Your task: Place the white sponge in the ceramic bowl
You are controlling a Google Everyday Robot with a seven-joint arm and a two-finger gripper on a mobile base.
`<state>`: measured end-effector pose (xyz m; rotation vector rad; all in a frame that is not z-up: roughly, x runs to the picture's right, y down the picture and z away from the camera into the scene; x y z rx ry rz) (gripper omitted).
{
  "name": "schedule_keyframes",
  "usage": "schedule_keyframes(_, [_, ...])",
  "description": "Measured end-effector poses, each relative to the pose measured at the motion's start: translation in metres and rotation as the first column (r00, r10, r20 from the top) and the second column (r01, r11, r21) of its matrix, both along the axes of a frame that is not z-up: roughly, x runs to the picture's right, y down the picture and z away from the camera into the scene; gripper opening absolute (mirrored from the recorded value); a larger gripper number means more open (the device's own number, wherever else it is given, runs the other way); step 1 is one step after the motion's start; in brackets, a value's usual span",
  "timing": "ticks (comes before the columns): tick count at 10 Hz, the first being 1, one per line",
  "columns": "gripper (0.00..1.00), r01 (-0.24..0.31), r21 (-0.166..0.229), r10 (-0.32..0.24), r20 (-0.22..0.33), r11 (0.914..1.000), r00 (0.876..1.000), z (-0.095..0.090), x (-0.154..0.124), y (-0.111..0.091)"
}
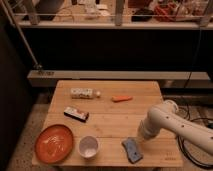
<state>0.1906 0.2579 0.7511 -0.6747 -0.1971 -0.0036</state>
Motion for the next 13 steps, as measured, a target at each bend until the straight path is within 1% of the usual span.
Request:
schedule_keyframes(1, [0.00, 0.001, -0.003, -0.001, 0.004, 1.0000, 1.000, -0.005, -0.010, -0.005])
schedule_keyframes(2, [0.02, -0.001, -0.007, 0.001, 0.004, 1.0000, 1.000, -0.008, -0.012, -0.006])
schedule_keyframes(3, [0.11, -0.004, -0.013, 0.004, 0.002, 0.9999, 1.000, -0.007, -0.010, -0.003])
schedule_keyframes(4, [0.21, -0.001, -0.021, 0.001, 0.002, 0.9998, 1.000, -0.002, -0.005, 0.004])
schedule_keyframes(5, [0.31, 0.000, -0.022, 0.000, 0.002, 0.9998, 1.000, 0.005, -0.001, 0.012])
schedule_keyframes(7, [0.53, 0.005, -0.025, -0.004, 0.008, 0.9997, 1.000, 0.017, -0.003, 0.024])
schedule_keyframes(9, [0.70, -0.005, -0.030, 0.005, 0.005, 0.9995, 1.000, 0.015, -0.005, 0.021])
schedule_keyframes(10, [0.78, -0.003, -0.029, 0.003, 0.003, 0.9996, 1.000, 0.008, -0.007, 0.017])
schedule_keyframes(11, [0.79, 0.006, -0.019, -0.006, 0.005, 0.9998, 1.000, 0.001, -0.012, 0.010])
schedule_keyframes(12, [0.77, 0.012, -0.013, -0.012, 0.007, 0.9998, 1.000, -0.002, -0.018, 0.006])
schedule_keyframes(13, [0.69, 0.018, -0.009, -0.018, 0.012, 0.9998, 1.000, -0.003, -0.022, 0.003])
